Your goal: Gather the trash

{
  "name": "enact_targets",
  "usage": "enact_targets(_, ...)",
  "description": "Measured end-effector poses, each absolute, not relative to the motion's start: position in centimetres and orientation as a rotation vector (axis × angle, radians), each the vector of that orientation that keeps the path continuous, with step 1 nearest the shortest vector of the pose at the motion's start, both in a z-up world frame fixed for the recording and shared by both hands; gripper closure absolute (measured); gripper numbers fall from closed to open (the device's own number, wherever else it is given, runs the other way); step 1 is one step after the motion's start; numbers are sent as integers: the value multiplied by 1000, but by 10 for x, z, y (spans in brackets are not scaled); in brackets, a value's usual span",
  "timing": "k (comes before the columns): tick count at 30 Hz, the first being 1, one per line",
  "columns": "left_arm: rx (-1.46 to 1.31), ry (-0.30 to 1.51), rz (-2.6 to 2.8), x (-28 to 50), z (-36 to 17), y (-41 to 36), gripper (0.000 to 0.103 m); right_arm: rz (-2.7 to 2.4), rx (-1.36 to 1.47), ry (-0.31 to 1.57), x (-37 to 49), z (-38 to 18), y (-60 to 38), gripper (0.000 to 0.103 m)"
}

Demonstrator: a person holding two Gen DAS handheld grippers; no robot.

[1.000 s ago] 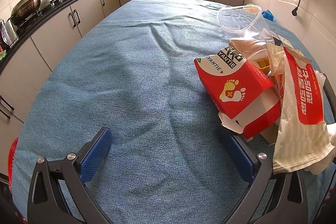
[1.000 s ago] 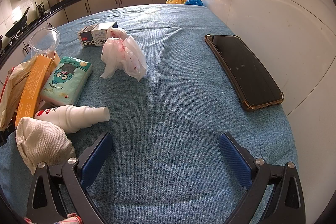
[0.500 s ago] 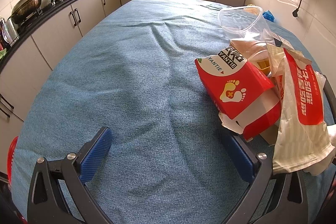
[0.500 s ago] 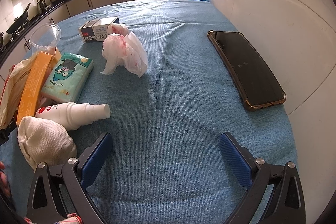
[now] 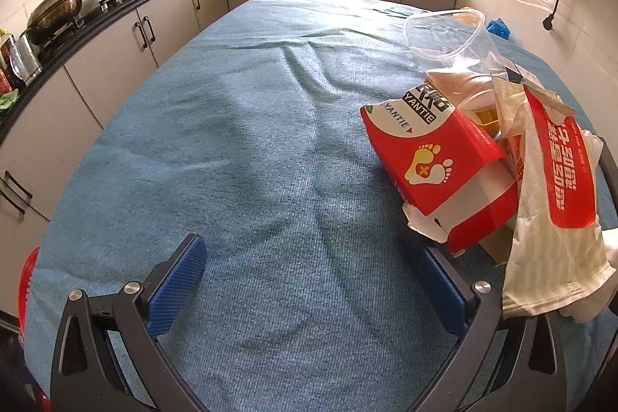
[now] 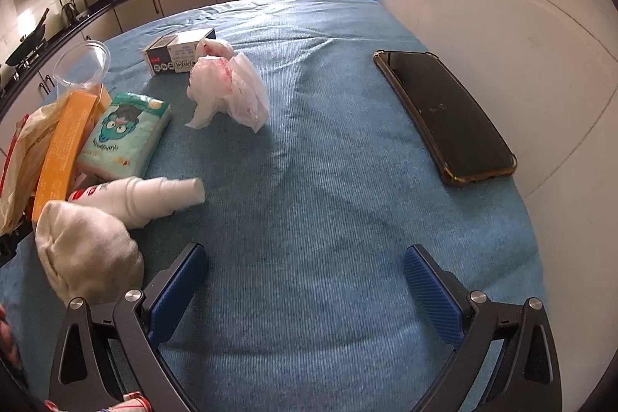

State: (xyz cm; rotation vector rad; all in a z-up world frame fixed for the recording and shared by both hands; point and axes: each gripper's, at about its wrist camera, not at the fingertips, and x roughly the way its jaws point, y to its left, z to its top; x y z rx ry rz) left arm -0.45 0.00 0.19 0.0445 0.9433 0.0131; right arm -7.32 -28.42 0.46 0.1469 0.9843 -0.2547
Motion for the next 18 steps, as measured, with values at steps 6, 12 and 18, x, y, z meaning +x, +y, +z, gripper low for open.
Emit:
enact_targets(6, 64, 871, 15, -42, 21, 6, 0, -267, 176, 984, -99, 14, -281, 2)
enact_targets(12, 8, 844, -21, -88, 39, 27, 0, -269, 201, 924, -135, 37, -269, 2)
enact_targets(18, -37, 847, -19, -119, 48, 42, 0, -217, 259, 859, -156, 55, -246, 2)
